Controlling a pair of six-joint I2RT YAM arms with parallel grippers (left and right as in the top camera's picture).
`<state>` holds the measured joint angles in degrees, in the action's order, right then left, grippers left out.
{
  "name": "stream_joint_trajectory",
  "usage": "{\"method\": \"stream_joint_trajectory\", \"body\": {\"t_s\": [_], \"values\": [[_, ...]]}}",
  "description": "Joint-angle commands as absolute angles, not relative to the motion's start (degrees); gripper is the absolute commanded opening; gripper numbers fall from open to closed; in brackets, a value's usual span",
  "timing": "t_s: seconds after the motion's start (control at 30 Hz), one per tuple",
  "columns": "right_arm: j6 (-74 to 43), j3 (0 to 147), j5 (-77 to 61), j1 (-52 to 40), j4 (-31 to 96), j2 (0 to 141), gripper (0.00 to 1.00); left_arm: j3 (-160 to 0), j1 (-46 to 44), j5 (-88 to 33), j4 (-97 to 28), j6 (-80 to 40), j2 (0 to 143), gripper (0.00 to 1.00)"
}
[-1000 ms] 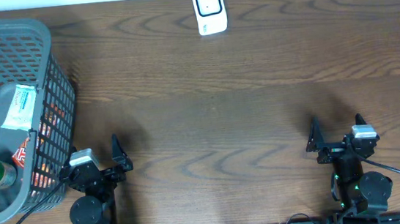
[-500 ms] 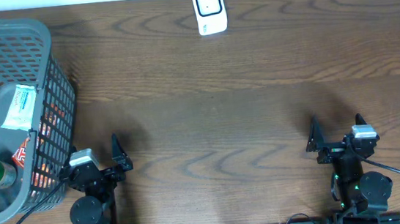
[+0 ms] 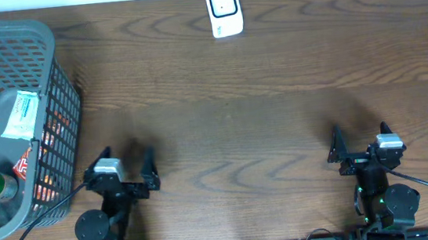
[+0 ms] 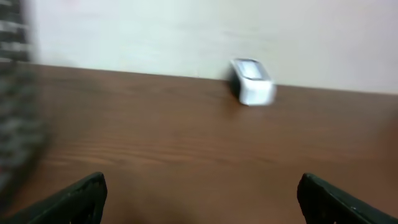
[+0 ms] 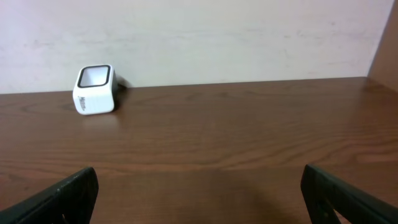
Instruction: Scan the item barcode
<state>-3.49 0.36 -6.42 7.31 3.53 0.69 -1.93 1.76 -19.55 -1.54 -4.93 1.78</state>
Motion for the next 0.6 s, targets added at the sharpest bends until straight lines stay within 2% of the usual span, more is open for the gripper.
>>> {"method": "stream_joint_trajectory", "body": {"t_s": [0.0,0.2,0.47,0.57], "values": [[-4.2,0.3,-6.3,6.7,3.7,0.4,0.99,-5.0,1.5,-31.7,-2.4,-6.6,3.9,0.98],[-4.2,0.3,-6.3,6.7,3.7,0.4,0.99,-17.9,1.5,-33.0,-4.2,-6.8,15.6,0.98],[-4.2,0.3,-6.3,6.7,3.7,0.4,0.99,-40.4,1.5,-34.5,-23.7,-6.7,38.6,0.98],[-4.2,0.3,-6.3,6.7,3.7,0.4,0.99,-40.8,1.5,-39.8,-19.9,-10.4,43.7,0.98]]}}
